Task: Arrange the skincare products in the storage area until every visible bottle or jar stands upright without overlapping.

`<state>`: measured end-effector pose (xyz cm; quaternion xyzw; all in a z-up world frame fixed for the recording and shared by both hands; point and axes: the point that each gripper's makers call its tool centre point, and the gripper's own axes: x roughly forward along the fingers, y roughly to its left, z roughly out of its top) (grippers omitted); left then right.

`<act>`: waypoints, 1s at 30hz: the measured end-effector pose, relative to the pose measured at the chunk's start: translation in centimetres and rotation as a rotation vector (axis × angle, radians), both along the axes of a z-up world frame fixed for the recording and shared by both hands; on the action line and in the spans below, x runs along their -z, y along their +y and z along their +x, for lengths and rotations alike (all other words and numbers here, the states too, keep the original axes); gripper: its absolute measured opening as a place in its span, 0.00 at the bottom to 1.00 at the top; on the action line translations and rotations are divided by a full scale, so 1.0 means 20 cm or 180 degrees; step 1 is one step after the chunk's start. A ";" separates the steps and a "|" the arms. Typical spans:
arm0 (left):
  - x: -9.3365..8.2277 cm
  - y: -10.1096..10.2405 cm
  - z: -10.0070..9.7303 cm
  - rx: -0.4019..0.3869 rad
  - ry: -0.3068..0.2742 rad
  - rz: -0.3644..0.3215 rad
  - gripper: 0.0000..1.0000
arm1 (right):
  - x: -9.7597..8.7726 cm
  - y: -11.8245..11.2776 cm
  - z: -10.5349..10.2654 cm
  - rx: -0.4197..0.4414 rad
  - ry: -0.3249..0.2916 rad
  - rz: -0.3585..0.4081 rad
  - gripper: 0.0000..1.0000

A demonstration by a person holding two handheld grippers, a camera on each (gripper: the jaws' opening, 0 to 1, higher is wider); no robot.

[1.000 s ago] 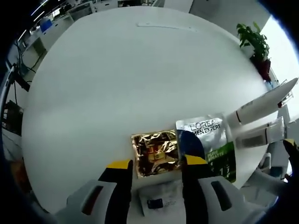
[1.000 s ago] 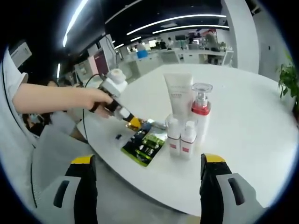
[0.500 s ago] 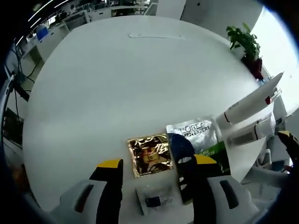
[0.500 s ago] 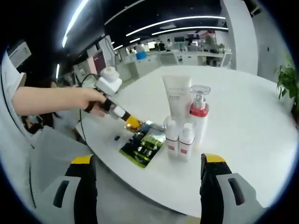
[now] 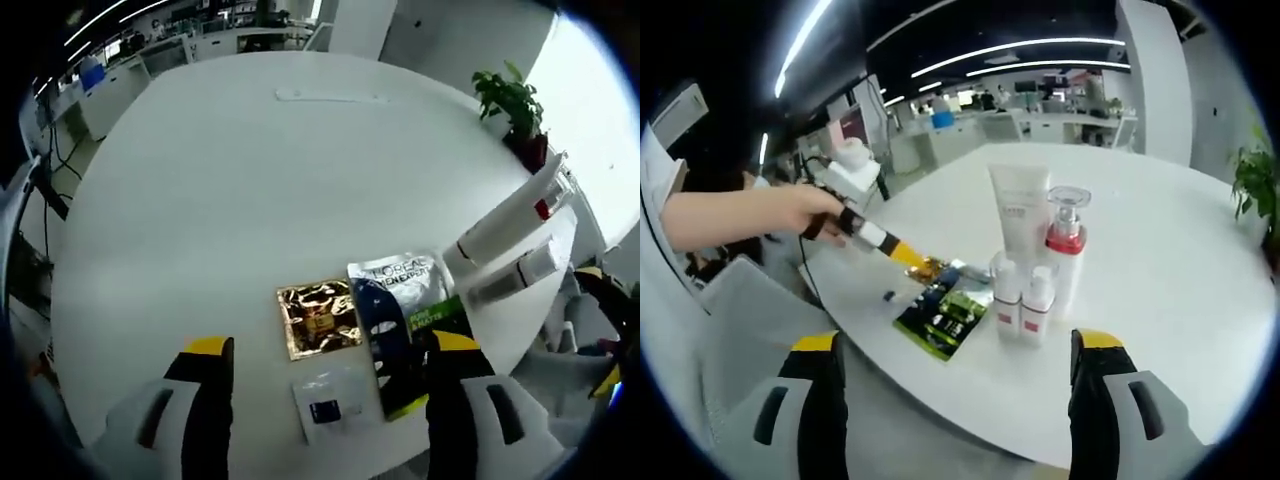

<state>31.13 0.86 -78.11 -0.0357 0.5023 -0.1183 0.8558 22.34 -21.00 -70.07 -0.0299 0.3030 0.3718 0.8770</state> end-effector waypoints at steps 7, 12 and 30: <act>-0.05 -0.01 -0.04 0.0180 -0.0238 -0.0154 0.88 | 0.00 0.00 0.00 0.0001 -0.0001 0.0024 0.93; -0.06 0.02 -0.11 0.0261 -0.0343 -0.0179 0.92 | 0.00 0.00 0.00 -0.0004 0.0006 0.0032 0.93; -0.22 0.08 -0.33 0.0459 -0.1010 -0.0388 0.99 | 0.01 0.01 -0.02 -0.0061 0.0018 -0.0015 0.96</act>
